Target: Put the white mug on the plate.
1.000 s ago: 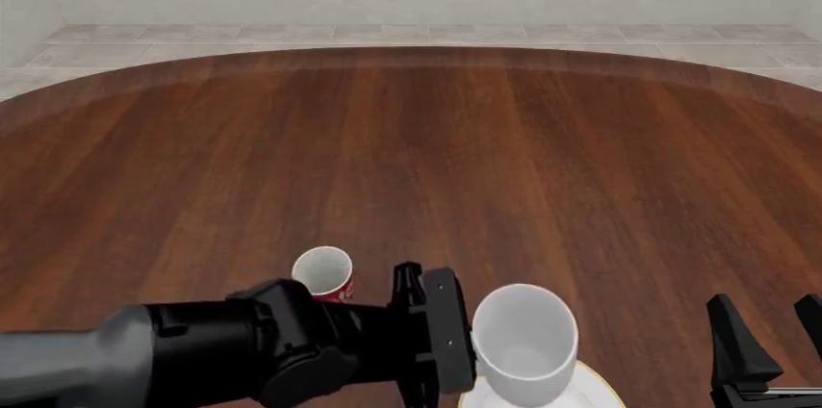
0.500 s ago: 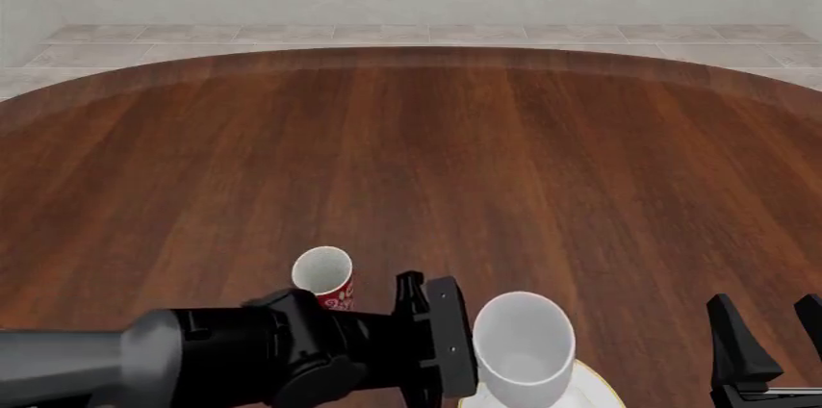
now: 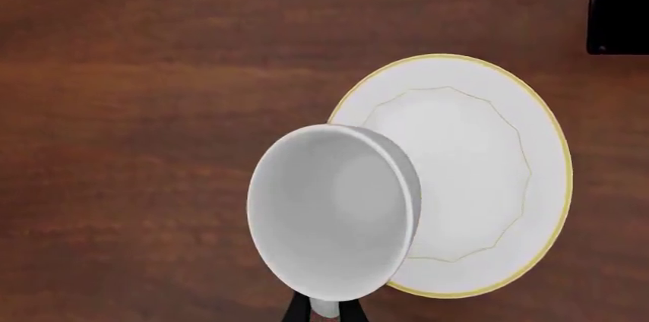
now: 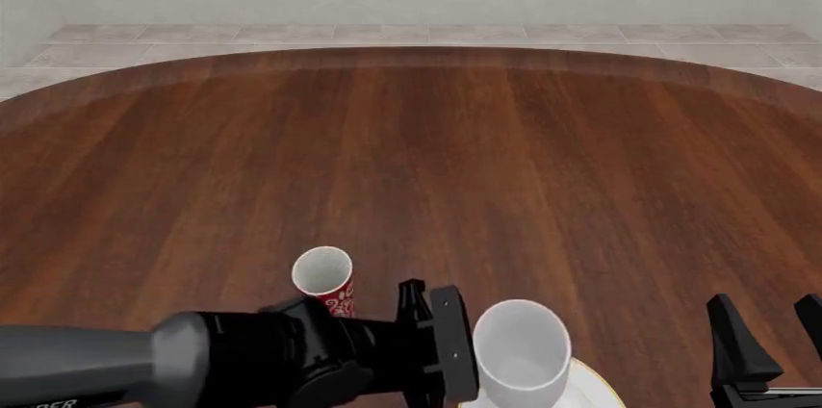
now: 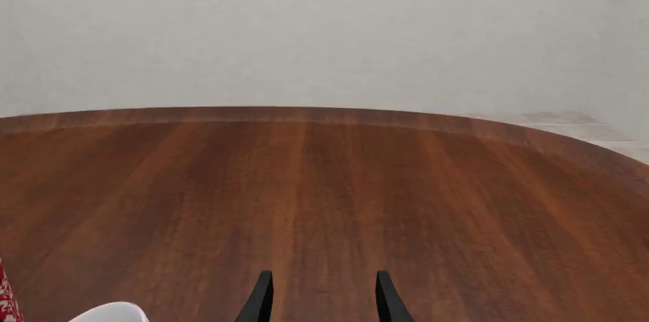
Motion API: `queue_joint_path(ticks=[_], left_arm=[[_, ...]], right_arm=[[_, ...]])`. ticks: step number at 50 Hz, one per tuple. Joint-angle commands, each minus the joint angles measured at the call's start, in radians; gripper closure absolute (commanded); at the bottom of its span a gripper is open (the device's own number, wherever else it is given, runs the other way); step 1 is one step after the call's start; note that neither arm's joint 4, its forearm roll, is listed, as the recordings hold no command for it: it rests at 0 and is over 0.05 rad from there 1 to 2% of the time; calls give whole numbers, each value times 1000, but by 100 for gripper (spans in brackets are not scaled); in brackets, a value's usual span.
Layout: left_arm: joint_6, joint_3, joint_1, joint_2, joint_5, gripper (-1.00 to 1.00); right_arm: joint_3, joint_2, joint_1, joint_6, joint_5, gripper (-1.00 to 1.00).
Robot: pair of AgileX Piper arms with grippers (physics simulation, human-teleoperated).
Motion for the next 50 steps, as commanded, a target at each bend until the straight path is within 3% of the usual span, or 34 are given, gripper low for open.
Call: queue_joint_path(ticks=[1, 34, 35, 50], left_arm=[[3, 7, 4, 29, -32, 100], [3, 3, -11, 39, -33, 100], [9, 3, -3, 38, -39, -100], [24, -3, 6, 20, -22, -100]], right_arm=[[2, 1, 2, 0, -4, -100], [2, 2, 2, 0, -4, -100], [2, 2, 2, 0, -4, -100], [2, 1, 2, 0, -4, -100]])
